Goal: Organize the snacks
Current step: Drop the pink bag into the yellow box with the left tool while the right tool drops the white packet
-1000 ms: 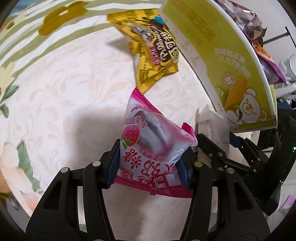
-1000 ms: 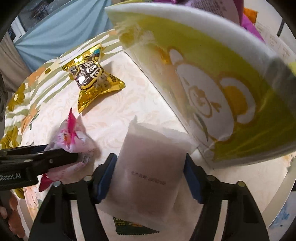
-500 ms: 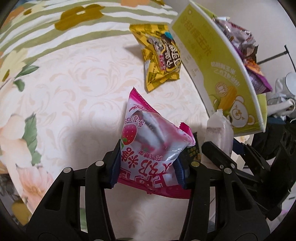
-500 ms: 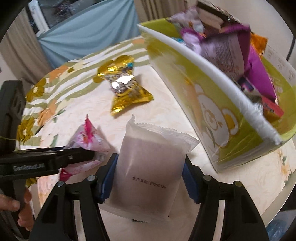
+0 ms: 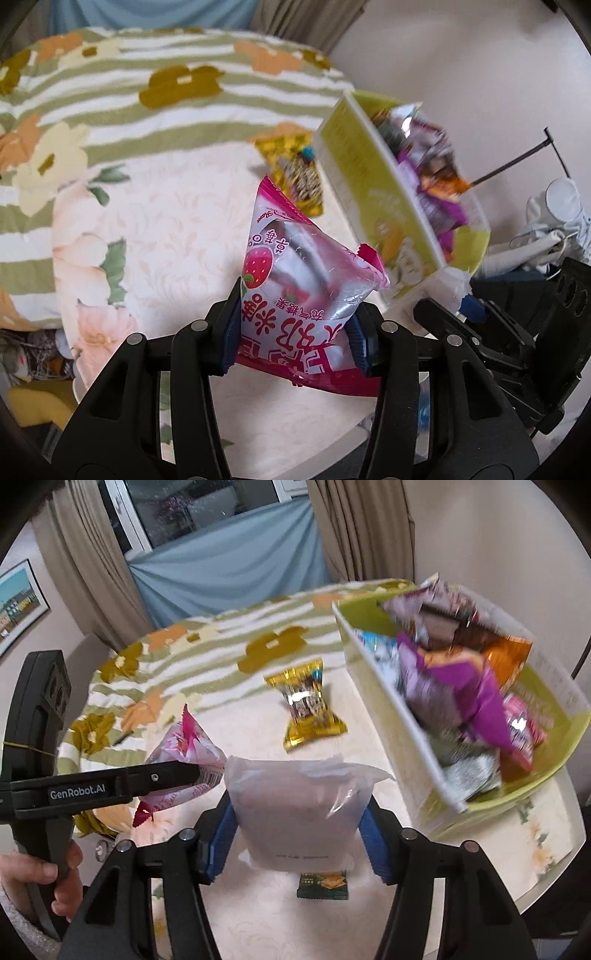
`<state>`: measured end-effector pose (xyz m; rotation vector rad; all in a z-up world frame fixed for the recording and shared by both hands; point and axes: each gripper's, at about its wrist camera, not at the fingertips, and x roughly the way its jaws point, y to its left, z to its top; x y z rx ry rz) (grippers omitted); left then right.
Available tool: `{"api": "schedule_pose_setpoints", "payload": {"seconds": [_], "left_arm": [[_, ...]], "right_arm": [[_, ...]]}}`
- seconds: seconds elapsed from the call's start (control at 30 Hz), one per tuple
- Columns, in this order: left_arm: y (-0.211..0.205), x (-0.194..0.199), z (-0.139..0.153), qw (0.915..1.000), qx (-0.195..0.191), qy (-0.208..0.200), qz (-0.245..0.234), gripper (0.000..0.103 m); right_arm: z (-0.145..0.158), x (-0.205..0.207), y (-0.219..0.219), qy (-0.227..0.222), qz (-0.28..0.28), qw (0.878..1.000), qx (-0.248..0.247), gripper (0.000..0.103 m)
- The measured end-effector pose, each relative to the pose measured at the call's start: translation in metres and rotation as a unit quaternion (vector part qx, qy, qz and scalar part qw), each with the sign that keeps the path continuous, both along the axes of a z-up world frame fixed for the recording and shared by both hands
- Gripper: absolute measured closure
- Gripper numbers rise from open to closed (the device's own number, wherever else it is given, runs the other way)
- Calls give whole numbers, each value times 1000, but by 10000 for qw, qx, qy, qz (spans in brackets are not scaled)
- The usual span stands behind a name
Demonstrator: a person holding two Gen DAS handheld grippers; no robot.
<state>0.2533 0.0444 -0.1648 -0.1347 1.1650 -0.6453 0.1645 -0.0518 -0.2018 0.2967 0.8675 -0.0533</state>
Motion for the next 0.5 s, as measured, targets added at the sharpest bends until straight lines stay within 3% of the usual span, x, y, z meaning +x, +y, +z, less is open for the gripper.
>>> {"api": "schedule_pose_setpoints", "payload": {"seconds": [0.13,0.27,0.5], "left_arm": [[-6,-16,25,9993,-162,-175,287,59],[-25,-34,55,9977,-75,-407,531,59],[-102,-55,84,9958,-241,-682,562,59]], "right_arm": [[23,-7,-10,-367,242,9990,56,48],[54,-17,-35,-741,461,9958,291,48],[91,-36,-108,-1134,501,9922,94,48]]}}
